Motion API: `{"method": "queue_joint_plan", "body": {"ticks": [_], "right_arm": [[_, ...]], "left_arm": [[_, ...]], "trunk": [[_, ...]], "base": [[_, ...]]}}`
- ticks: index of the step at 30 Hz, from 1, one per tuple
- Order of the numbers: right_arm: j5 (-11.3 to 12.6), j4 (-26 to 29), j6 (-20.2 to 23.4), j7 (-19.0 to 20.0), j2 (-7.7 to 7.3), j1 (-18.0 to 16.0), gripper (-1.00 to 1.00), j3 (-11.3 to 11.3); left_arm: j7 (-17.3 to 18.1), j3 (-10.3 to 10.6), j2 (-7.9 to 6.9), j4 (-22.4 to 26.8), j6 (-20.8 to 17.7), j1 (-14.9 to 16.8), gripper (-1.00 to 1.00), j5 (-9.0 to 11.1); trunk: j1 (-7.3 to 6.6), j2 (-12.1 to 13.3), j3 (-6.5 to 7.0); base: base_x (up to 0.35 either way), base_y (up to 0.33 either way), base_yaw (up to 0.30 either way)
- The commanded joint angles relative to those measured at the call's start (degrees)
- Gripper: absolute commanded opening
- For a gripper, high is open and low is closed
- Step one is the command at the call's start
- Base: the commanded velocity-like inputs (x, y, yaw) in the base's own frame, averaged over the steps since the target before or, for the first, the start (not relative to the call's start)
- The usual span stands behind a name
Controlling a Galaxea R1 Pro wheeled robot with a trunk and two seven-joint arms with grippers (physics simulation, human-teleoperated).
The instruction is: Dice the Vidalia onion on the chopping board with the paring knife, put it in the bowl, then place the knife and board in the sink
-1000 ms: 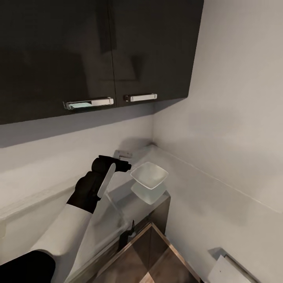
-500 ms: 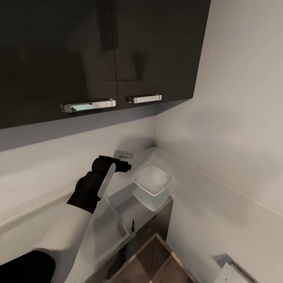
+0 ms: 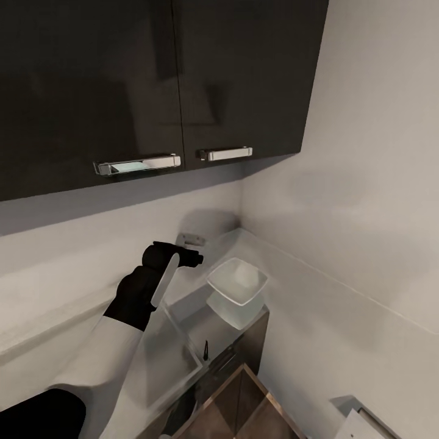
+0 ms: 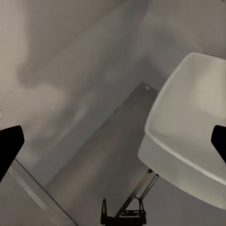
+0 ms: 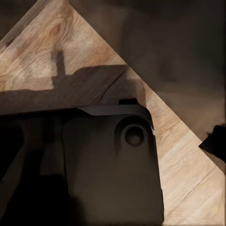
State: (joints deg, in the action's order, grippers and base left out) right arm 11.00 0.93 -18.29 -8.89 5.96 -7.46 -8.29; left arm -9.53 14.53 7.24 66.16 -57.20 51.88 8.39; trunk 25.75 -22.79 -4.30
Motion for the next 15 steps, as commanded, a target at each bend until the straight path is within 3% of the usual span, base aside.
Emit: {"method": "queue_joint_plan", "body": {"ticks": [1, 3, 9, 15], "right_arm": [[0.51, -0.04, -0.18, -0.39, 0.02, 0.15, 1.00, -0.50], [0.51, -0.04, 0.09, -0.62, 0.01, 0.46, 1.00, -0.50], [0.51, -0.05, 7.42, -0.62, 0.16, 0.85, 1.00, -0.57], [0.51, -0.05, 9.45, -0.39, 0.23, 1.65, 1.00, -0.58]], "left_arm": [[-0.57, 0.06, -0.02, 0.06, -0.19, 0.06, 1.00, 0.61], [-0.57, 0.06, 0.01, 0.07, -0.19, 0.06, 1.00, 0.59], [-0.57, 0.06, -0.02, 0.02, -0.19, 0.06, 1.00, 0.58], [-0.57, 0.06, 0.00, 0.05, -0.19, 0.06, 1.00, 0.58]], "trunk": [[0.04, -0.13, -0.13], [0.04, -0.13, -0.13], [0.04, -0.13, -0.13], [0.04, -0.13, -0.13]], "base": [[0.000, 0.000, 0.000], [0.000, 0.000, 0.000], [0.000, 0.000, 0.000], [0.000, 0.000, 0.000]]}}
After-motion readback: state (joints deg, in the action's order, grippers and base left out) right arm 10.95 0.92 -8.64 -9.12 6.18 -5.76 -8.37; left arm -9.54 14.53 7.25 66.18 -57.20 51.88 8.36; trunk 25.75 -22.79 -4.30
